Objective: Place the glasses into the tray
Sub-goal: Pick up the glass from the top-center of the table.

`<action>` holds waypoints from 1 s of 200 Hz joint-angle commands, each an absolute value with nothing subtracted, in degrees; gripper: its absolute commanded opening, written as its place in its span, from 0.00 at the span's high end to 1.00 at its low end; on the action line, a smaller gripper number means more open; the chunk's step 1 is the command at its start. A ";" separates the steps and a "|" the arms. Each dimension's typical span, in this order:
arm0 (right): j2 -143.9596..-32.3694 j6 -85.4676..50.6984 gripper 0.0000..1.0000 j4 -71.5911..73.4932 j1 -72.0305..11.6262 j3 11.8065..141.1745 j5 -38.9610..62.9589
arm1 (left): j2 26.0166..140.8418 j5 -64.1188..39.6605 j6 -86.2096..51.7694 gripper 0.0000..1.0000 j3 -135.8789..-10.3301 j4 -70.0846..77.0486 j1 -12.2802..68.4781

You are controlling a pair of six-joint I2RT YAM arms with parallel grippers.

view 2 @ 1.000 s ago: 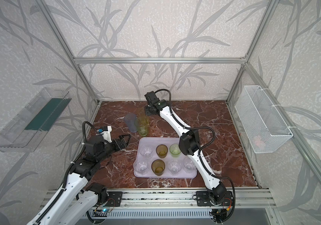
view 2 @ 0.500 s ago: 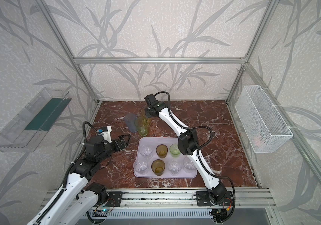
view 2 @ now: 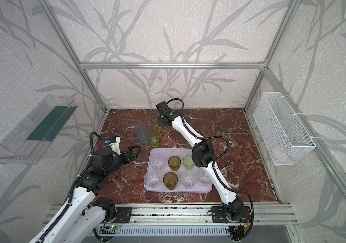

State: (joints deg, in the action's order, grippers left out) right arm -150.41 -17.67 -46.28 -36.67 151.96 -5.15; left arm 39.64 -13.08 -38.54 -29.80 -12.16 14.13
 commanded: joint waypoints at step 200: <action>-130.59 -13.56 1.00 -60.02 -34.51 142.09 -14.94 | 38.68 -13.62 -39.42 0.01 -28.05 -8.05 13.80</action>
